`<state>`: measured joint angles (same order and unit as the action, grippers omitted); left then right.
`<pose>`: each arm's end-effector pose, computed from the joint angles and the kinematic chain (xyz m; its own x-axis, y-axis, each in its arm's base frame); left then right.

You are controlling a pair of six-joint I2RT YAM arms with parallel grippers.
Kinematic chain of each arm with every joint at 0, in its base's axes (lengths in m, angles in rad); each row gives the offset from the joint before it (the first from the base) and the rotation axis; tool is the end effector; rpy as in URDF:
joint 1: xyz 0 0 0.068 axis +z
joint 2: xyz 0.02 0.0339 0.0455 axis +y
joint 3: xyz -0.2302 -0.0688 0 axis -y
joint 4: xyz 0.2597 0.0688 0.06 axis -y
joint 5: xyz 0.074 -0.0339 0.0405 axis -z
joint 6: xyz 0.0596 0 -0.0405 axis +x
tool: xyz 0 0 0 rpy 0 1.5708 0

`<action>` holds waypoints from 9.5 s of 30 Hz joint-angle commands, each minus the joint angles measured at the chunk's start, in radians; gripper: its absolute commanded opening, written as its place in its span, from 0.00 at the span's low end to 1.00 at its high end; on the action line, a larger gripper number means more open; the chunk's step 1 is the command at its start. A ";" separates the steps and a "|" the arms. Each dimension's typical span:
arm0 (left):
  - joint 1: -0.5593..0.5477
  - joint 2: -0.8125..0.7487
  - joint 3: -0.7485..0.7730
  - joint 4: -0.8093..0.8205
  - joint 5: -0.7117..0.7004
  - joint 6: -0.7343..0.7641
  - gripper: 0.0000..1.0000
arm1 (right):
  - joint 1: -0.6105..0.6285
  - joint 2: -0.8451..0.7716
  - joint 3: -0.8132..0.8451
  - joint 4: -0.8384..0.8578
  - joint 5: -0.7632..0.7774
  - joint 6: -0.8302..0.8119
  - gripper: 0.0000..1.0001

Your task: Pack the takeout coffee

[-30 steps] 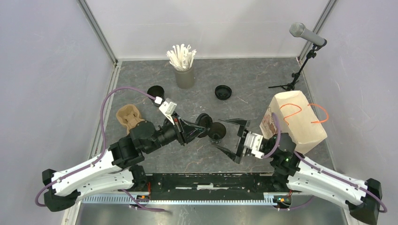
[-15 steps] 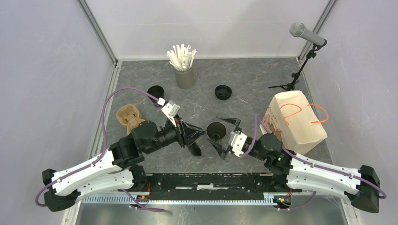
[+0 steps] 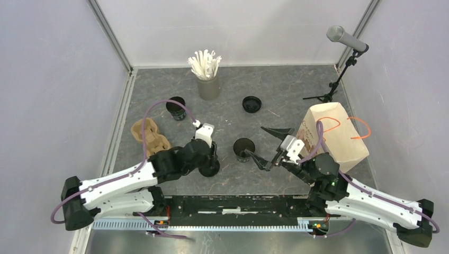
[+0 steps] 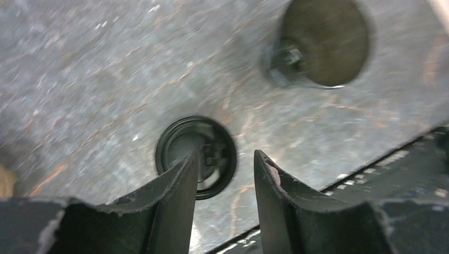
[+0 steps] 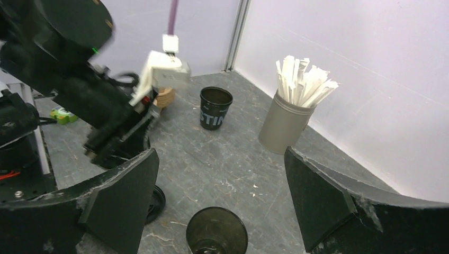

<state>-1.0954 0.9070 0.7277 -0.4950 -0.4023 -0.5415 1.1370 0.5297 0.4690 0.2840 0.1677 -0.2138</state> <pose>0.1329 -0.2072 0.2271 -0.5944 0.1185 -0.7954 0.4338 0.8800 -0.1931 0.0988 0.1897 0.3033 0.2663 0.0771 -0.9608 -0.7877 0.5920 -0.1708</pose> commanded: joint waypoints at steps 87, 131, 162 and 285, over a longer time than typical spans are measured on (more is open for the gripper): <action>0.495 -0.188 -0.215 0.937 1.171 -0.808 0.02 | 0.042 0.406 -0.167 1.069 -0.482 -0.413 0.98; 0.475 -0.292 -0.209 0.647 0.962 -0.589 0.77 | 0.118 0.437 -0.159 0.974 -0.179 -0.329 0.80; 0.476 -0.448 -0.007 -0.141 0.352 0.218 1.00 | -0.168 0.827 0.726 -0.944 0.031 0.223 0.78; 0.477 -0.471 -0.030 -0.104 0.392 0.204 1.00 | -0.192 1.013 0.927 -1.186 -0.078 0.056 0.89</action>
<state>-0.6186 0.4313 0.7021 -0.6483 -0.0284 -0.3576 0.9504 1.6211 1.4086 -0.9459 0.1093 -0.1551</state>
